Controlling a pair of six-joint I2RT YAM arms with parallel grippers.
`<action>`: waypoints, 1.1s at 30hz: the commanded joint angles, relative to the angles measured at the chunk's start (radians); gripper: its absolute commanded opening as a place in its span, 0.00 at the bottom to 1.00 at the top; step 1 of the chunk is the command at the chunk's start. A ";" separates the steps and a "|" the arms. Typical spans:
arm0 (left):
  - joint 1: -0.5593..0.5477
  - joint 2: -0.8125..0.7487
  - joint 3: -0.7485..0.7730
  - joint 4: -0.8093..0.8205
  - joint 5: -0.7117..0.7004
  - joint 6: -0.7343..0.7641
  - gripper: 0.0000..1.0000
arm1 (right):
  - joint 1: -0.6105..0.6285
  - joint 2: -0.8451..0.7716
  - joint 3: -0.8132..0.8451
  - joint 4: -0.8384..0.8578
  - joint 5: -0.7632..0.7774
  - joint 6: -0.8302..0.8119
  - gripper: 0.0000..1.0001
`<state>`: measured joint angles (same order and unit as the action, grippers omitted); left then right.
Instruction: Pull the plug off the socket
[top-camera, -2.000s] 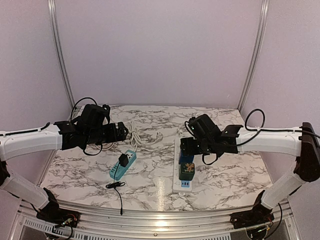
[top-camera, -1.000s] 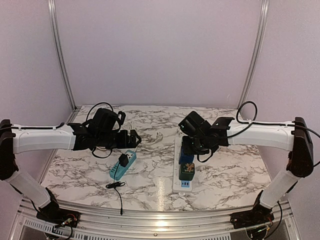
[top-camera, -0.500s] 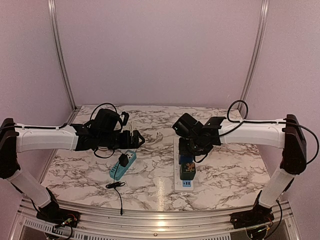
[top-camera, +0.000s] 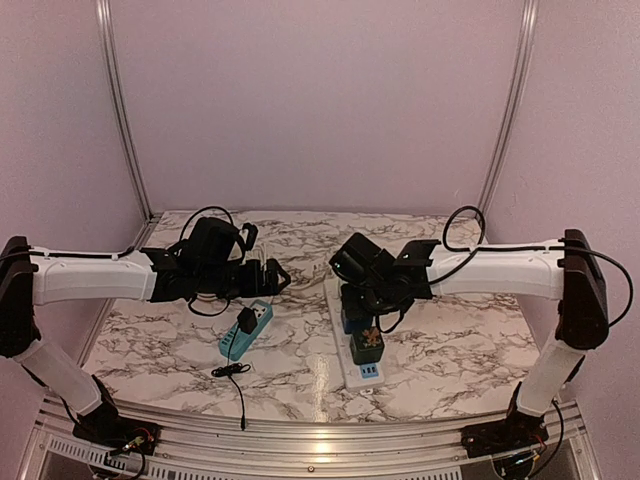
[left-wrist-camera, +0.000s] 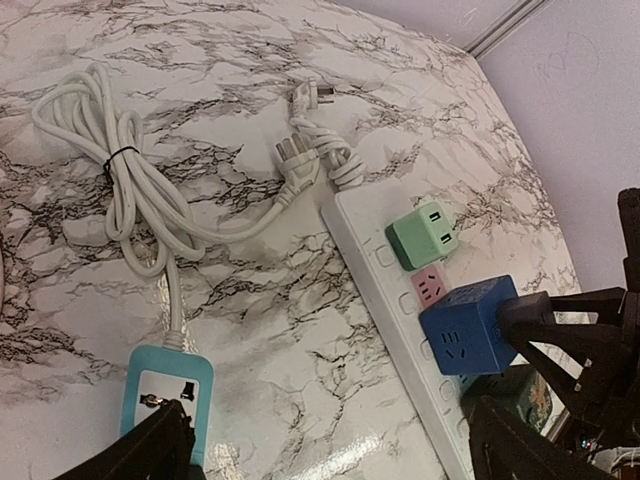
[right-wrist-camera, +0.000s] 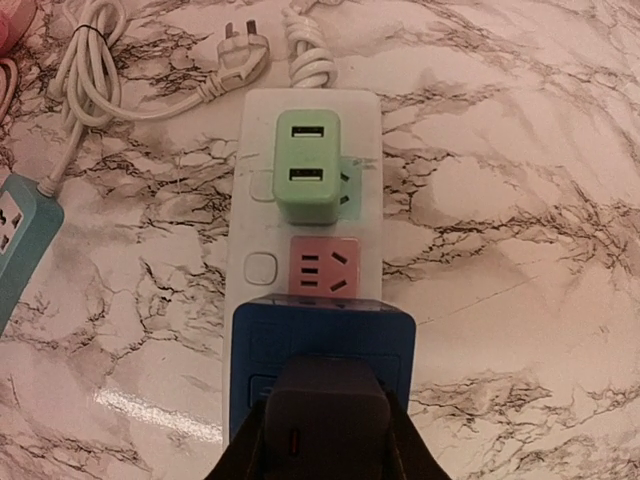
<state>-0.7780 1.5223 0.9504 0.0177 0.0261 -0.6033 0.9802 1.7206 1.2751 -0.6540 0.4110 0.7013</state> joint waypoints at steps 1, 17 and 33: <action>-0.004 0.013 -0.012 0.027 0.014 -0.022 0.99 | 0.035 0.013 0.039 0.052 -0.045 -0.081 0.07; -0.004 0.122 0.042 0.078 0.127 -0.090 0.76 | 0.037 0.017 0.058 0.023 -0.043 -0.091 0.21; -0.089 0.312 0.179 0.183 0.260 -0.200 0.23 | 0.038 -0.014 0.083 -0.057 0.013 -0.024 0.43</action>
<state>-0.8356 1.7844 1.0752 0.1722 0.2485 -0.7815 1.0069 1.7279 1.3125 -0.6724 0.3965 0.6472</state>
